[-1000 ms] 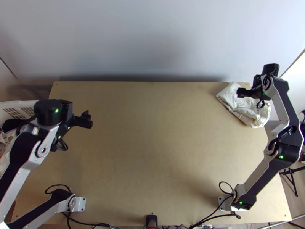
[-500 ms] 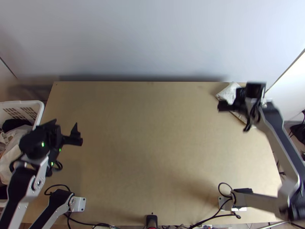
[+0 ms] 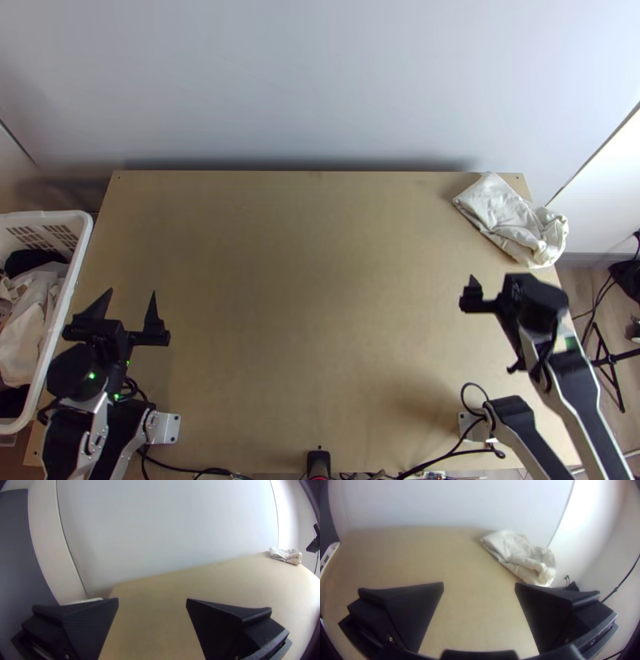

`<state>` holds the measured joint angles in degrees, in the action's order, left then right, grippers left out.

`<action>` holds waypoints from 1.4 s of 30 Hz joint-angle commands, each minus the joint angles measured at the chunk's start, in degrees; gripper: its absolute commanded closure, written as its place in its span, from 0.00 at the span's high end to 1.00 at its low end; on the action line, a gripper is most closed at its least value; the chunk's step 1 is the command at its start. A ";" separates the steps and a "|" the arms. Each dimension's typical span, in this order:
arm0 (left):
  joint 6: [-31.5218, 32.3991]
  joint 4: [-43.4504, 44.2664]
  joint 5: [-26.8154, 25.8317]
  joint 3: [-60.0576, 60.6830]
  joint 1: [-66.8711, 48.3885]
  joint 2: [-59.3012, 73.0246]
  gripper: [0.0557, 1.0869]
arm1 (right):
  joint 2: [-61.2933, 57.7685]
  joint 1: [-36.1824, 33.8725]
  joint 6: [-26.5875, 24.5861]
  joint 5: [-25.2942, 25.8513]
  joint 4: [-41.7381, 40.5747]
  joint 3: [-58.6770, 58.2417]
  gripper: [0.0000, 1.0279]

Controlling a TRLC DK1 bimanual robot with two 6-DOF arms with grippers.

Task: Fold the t-shirt

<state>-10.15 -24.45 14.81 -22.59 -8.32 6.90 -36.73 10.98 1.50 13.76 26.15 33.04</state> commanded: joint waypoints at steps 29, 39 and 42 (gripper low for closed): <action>18.68 -6.93 -0.66 8.09 0.23 -7.07 0.96 | 36.82 -6.50 1.58 1.53 1.45 -18.80 0.96; 18.68 -6.93 -0.66 8.09 0.58 -7.07 0.96 | 36.91 -5.01 1.58 1.53 1.45 -18.80 0.96; 18.68 -6.93 -0.66 8.09 0.58 -7.07 0.96 | 36.82 -5.01 1.58 1.53 1.45 -18.80 0.96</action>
<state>8.21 -31.33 14.20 -14.50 -7.75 -0.19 -0.19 5.61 3.01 15.22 27.46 14.33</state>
